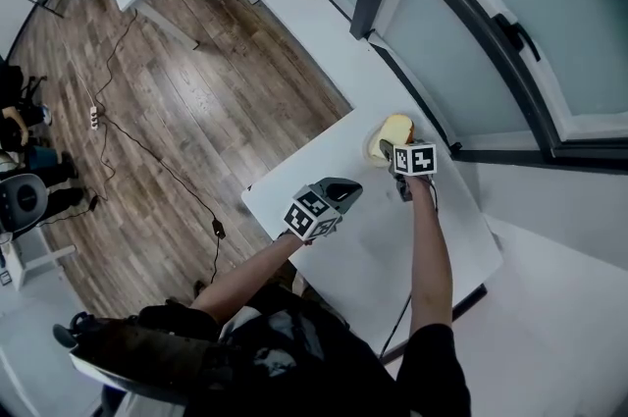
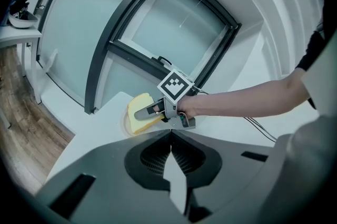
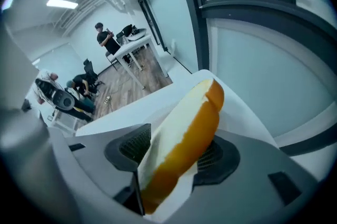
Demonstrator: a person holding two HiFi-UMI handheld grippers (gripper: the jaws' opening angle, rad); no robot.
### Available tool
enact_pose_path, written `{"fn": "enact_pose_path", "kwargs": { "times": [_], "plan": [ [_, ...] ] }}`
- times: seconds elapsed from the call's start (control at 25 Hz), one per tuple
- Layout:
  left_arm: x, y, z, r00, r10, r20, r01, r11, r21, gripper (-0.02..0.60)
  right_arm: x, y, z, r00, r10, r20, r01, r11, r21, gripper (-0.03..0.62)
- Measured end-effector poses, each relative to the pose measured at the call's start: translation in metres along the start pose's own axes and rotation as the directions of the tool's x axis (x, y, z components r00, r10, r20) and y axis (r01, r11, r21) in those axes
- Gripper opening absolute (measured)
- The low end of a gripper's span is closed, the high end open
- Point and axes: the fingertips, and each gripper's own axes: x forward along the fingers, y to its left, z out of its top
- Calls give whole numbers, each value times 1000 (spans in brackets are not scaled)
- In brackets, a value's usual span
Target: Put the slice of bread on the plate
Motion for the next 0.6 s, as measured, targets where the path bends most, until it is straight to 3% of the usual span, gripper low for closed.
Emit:
{"fn": "enact_pose_path", "kwargs": {
  "times": [0.16,0.24,0.4,0.48,0.6],
  "plan": [
    [-1,-6,-3,1000,-8,-3,8,1000,-5,5,-1,-8,-3,991,-126,-35,121,986,-112,311],
    [-2,-7,-6,1000,-8,-11,8,1000,-7,5,-5,-11,-6,985,-160,-66,151,981,-122,327],
    [-6,-8,-13,999,-1,-33,1,1000,-9,5,-14,-19,-25,973,-169,-155,163,985,-50,327],
    [-9,-9,-15,999,0,-36,-1,1000,-19,5,-14,-23,-36,971,-151,-188,152,988,-5,359],
    [-12,-12,-17,999,-3,-38,2,1000,-26,5,-13,-23,-43,984,-33,-173,66,979,191,412]
  ]
}}
